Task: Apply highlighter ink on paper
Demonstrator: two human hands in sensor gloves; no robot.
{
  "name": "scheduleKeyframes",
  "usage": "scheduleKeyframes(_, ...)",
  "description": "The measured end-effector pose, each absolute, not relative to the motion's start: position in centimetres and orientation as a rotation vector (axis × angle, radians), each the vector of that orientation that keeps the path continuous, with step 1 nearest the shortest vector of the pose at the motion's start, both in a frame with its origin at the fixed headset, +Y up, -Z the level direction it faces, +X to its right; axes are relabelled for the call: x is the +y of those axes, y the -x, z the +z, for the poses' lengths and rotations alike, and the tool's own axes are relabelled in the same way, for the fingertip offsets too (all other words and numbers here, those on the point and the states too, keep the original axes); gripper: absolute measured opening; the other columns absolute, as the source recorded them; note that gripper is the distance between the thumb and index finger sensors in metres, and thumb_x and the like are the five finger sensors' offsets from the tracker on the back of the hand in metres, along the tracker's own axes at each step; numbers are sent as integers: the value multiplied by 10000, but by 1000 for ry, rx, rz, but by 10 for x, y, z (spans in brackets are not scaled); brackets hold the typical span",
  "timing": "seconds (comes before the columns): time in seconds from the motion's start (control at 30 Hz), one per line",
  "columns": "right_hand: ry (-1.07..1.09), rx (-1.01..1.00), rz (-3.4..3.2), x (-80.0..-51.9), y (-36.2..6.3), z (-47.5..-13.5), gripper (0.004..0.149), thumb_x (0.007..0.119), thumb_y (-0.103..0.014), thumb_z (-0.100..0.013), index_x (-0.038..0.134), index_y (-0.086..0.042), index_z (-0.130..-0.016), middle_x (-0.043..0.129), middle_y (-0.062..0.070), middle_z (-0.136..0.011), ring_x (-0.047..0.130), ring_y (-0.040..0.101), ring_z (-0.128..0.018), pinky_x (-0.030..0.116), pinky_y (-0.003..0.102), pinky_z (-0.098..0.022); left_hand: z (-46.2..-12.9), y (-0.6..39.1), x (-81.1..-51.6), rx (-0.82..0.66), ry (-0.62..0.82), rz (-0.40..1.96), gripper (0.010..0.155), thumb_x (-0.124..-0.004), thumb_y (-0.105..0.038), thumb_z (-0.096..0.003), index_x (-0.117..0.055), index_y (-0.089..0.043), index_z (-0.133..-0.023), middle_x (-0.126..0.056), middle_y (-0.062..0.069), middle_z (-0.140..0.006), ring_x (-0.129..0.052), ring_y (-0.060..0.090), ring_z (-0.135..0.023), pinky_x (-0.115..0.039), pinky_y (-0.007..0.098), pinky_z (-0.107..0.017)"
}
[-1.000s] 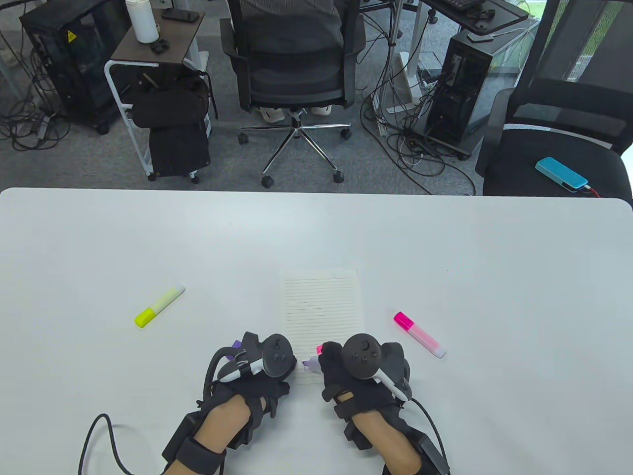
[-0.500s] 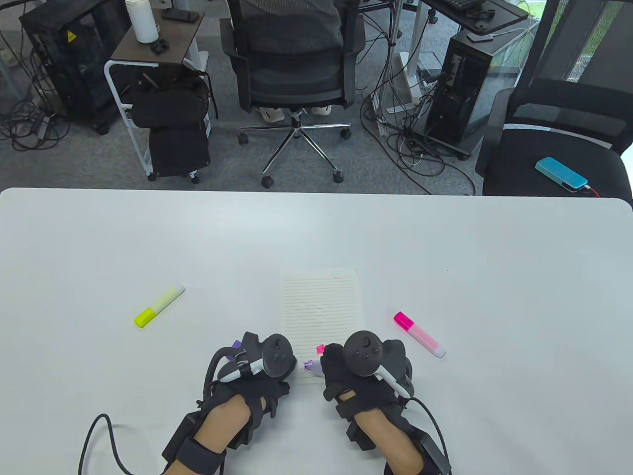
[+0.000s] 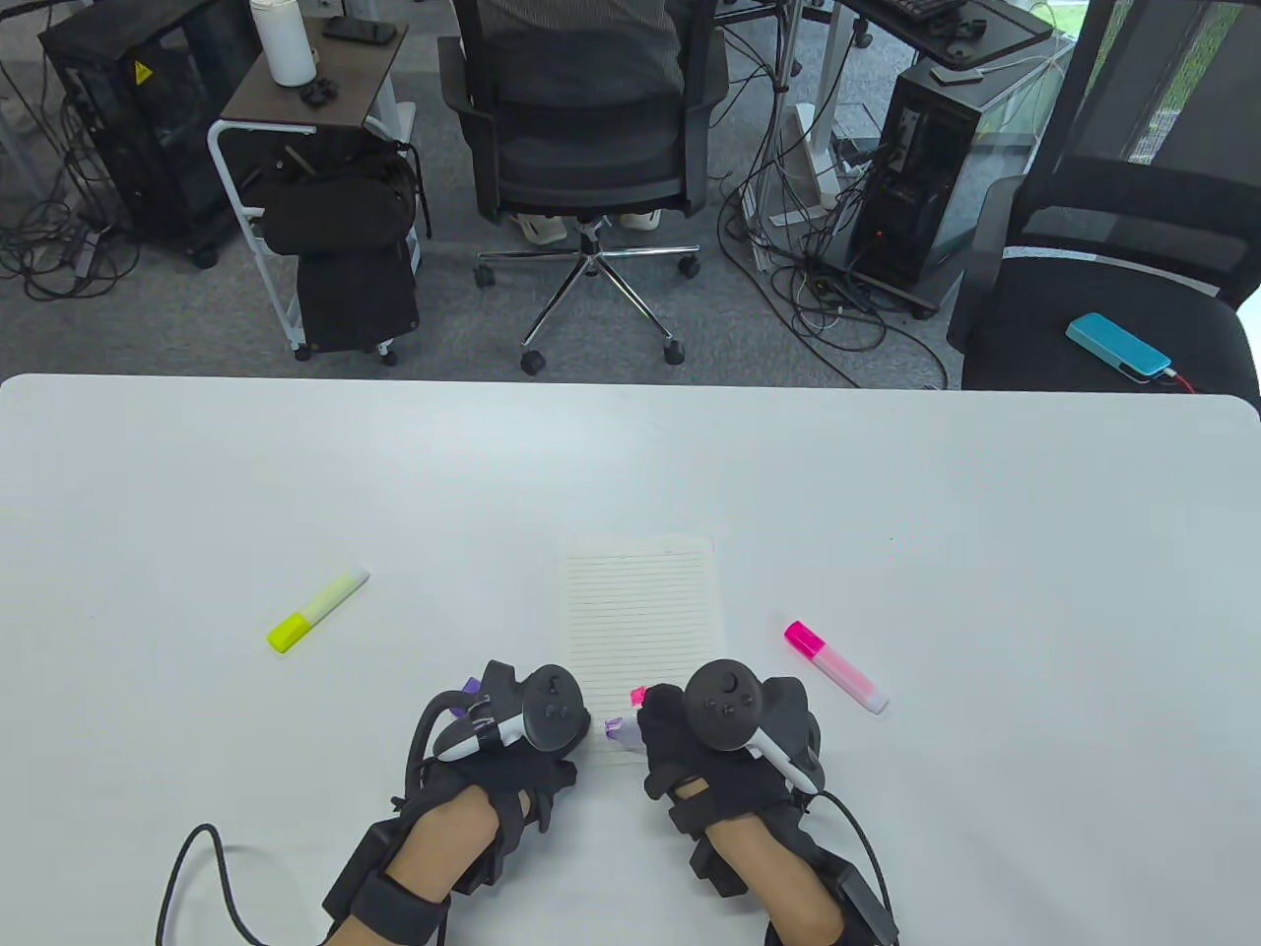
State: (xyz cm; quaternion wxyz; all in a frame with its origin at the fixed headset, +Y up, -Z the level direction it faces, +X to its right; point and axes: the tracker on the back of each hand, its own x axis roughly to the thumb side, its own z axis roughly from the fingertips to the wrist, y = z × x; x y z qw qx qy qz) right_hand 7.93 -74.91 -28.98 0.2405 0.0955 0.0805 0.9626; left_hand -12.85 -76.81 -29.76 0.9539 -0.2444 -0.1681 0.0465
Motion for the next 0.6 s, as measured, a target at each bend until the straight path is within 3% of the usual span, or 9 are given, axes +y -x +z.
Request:
scheduleKeyframes(0.2,-288,285,2642,-744,-78,-287,377,770,-345,-624,798,-123,-928,970,121,-587,941,257,-289,796,535,-507,-298,129,-768,-342,496,93,639,-752,-453,-435,-567,-322,-1033,-403,-31,-1154,-456,448,-1041,-385,660,-727)
scheduleKeyframes(0.4,-281,186,2658,-747,-77,-288,383,760,-351,-628,787,-130,-940,963,118,-605,941,255,-306,791,535,-515,-298,129,-768,-342,496,94,640,-752,-452,-435,-565,-322,-1034,-403,-32,-1154,-455,446,-1042,-385,659,-728)
scheduleKeyframes(0.6,-308,269,2664,-743,-76,-286,378,767,-346,-624,797,-123,-928,971,120,-590,943,260,-290,795,537,-509,-298,129,-768,-342,496,94,639,-751,-454,-435,-566,-323,-1033,-403,-31,-1154,-454,449,-1041,-386,659,-727)
